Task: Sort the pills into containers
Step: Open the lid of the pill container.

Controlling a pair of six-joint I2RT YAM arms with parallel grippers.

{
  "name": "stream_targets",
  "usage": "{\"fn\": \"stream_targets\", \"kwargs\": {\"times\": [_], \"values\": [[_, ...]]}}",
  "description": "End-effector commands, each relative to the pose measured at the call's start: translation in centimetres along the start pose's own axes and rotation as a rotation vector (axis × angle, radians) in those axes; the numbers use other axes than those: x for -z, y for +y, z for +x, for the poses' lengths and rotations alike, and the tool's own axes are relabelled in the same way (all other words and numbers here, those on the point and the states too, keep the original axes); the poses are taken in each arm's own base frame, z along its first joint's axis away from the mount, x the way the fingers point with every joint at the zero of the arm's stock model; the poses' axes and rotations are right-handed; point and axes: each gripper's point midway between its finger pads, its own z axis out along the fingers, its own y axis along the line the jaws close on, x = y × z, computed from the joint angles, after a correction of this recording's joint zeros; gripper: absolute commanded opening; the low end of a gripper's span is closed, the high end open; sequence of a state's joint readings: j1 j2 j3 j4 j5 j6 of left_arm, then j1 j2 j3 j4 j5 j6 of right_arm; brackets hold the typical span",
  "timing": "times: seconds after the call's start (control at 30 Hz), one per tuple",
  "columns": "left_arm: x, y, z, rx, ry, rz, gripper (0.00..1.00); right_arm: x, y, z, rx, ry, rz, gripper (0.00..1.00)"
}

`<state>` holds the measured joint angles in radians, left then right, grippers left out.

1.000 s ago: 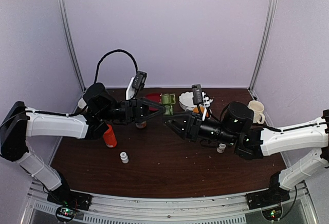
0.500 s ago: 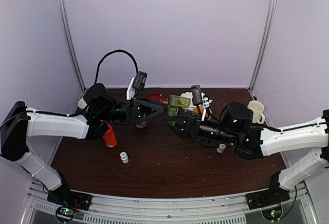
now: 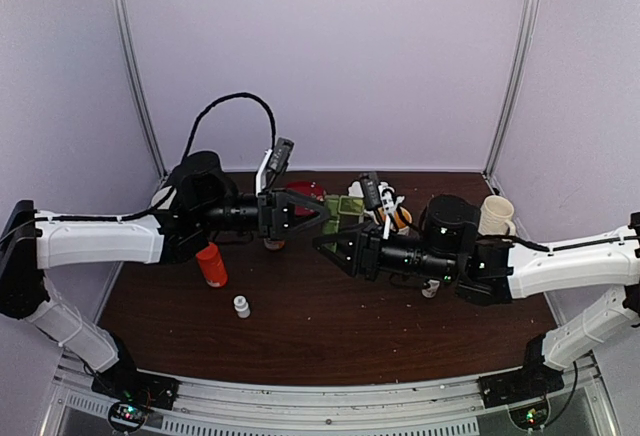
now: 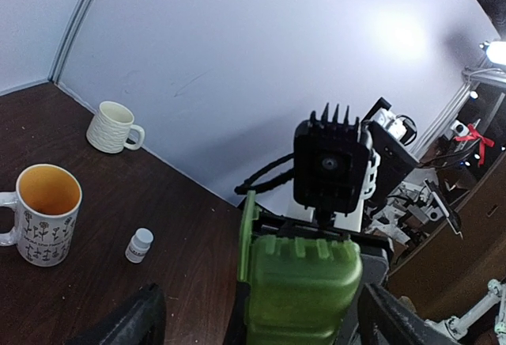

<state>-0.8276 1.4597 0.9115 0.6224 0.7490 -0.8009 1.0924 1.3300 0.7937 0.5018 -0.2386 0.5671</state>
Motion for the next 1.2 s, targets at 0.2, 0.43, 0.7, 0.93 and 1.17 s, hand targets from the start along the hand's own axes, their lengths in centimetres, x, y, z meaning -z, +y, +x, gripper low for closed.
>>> {"fn": "stream_targets", "kwargs": {"times": [0.2,0.43,0.7,0.93,1.17], "values": [[-0.9,0.0,-0.4,-0.08,0.052,-0.115,0.86,-0.9,-0.7,-0.4,0.048,0.024,0.063,0.44],[-0.9,0.4,-0.6,-0.061,0.031,-0.127,0.66,-1.1,-1.2,0.1,0.061,0.05,0.089,0.43],[-1.0,0.2,-1.3,0.0,-0.049,-0.087,0.66,-0.9,-1.7,0.6,0.077,0.067,0.117,0.45],[-1.4,0.9,-0.7,0.017,-0.023,-0.097,0.53,-0.6,-1.8,0.5,0.083,0.06,0.128,0.46],[-1.5,1.6,0.5,0.035,0.013,-0.113,0.62,-0.4,-1.9,0.3,0.081,0.048,0.135,0.47]]}}
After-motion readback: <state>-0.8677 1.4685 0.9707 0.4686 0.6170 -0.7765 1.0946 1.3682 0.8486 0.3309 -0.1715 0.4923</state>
